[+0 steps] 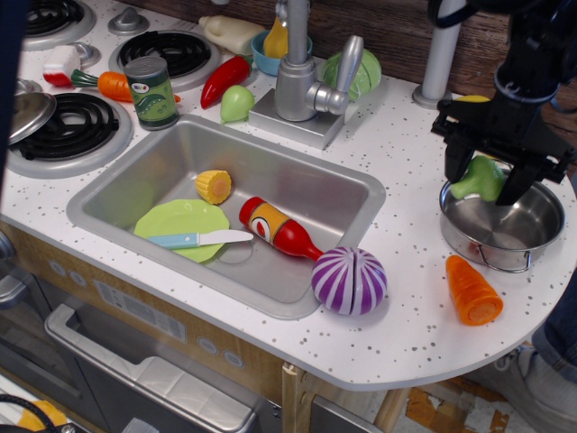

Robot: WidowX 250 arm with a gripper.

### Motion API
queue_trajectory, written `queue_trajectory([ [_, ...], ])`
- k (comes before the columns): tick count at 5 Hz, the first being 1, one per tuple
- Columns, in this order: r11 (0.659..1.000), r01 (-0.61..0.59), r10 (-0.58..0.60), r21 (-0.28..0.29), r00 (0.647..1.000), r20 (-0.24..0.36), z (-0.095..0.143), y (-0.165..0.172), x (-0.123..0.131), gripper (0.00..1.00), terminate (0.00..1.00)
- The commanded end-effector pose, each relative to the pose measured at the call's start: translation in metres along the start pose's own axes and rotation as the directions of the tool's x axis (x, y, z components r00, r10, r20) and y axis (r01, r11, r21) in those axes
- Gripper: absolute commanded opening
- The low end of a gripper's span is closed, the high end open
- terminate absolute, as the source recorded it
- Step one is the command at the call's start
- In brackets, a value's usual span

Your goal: Put broccoli in pot or pan

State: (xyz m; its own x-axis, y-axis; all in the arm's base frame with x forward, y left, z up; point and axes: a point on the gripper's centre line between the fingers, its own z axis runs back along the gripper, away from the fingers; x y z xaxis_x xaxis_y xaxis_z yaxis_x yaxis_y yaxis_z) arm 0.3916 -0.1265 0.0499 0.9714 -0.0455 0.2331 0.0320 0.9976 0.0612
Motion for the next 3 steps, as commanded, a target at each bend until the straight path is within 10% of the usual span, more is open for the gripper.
queue_trajectory([
  [1,1.000,0.003,-0.001,-0.025,0.997,0.078,0.0193,-0.0094,0.0144,1.00,0.00],
  [2,1.000,0.003,-0.001,-0.025,0.997,0.078,0.0193,-0.0094,0.0144,1.00,0.00],
  [3,1.000,0.003,-0.001,-0.025,0.997,0.078,0.0193,-0.0094,0.0144,1.00,1.00],
])
